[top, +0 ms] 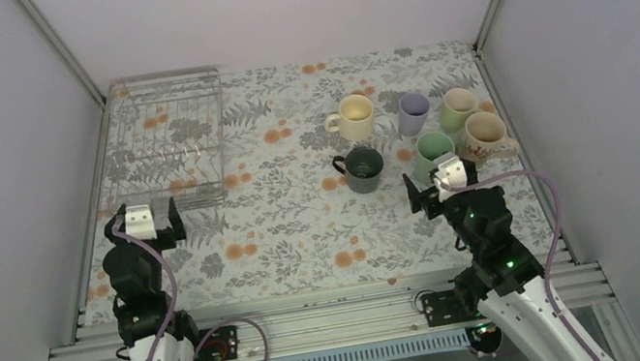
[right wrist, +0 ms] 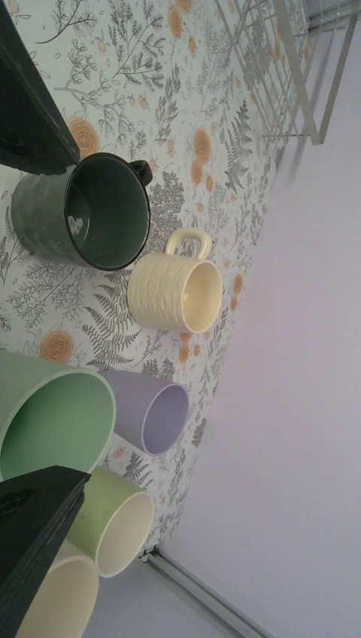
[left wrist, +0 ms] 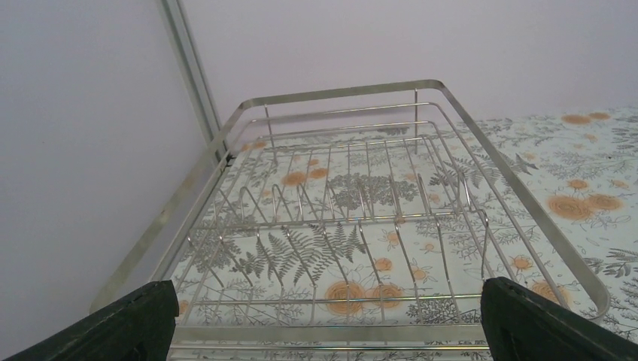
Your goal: Unload the cups from the dish rack
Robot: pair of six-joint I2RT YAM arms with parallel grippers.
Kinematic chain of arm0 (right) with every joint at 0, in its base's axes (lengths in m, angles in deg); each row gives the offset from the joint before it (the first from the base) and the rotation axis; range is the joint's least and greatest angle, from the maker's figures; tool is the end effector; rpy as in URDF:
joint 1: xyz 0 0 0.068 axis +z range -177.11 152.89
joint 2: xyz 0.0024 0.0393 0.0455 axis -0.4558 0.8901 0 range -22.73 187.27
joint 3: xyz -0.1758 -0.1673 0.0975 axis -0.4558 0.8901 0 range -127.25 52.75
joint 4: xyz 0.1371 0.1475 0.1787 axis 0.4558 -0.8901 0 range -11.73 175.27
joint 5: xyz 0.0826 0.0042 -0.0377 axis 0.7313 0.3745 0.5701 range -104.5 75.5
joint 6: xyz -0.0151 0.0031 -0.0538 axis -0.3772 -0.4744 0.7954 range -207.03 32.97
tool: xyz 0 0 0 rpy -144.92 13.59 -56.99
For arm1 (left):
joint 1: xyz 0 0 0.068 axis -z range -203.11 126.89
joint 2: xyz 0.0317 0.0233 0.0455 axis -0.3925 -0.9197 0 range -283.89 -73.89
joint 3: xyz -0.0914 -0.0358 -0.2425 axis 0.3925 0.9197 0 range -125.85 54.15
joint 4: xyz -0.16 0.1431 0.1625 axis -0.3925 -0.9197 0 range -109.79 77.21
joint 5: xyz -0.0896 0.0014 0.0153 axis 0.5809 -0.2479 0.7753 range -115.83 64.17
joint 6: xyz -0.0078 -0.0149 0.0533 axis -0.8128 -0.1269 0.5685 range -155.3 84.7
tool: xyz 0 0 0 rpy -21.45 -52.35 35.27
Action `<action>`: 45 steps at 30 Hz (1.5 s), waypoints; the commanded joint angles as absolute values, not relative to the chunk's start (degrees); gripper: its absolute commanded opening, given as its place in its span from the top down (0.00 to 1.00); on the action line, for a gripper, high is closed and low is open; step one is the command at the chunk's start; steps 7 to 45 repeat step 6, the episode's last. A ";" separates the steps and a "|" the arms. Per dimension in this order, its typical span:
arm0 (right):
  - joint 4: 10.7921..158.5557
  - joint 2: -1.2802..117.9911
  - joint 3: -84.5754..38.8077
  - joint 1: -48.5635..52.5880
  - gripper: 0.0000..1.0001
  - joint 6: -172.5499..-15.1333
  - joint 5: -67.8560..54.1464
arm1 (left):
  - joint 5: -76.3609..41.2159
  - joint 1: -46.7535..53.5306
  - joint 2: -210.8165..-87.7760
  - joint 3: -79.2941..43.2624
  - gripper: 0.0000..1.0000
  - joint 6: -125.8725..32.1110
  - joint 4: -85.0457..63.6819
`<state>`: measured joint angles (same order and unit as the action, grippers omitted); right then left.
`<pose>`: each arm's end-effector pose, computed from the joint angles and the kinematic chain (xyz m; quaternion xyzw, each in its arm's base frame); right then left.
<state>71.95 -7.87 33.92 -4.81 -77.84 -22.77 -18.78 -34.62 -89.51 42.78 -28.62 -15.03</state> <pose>0.1273 0.0462 0.2374 -0.1614 0.7445 0.0191 0.6475 0.1435 0.0244 0.2099 0.0096 0.7457 0.0597 0.6636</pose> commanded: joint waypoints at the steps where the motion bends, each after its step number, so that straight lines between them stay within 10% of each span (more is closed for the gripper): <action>1: 73.42 -9.61 33.94 -5.14 0.00 -79.92 -24.59 | -20.74 -34.97 -89.58 42.82 0.00 -29.94 -13.43; 45: 73.32 -10.29 33.96 -5.14 0.00 -79.95 -24.19 | -21.61 -34.97 -89.77 42.85 0.00 -29.92 -13.32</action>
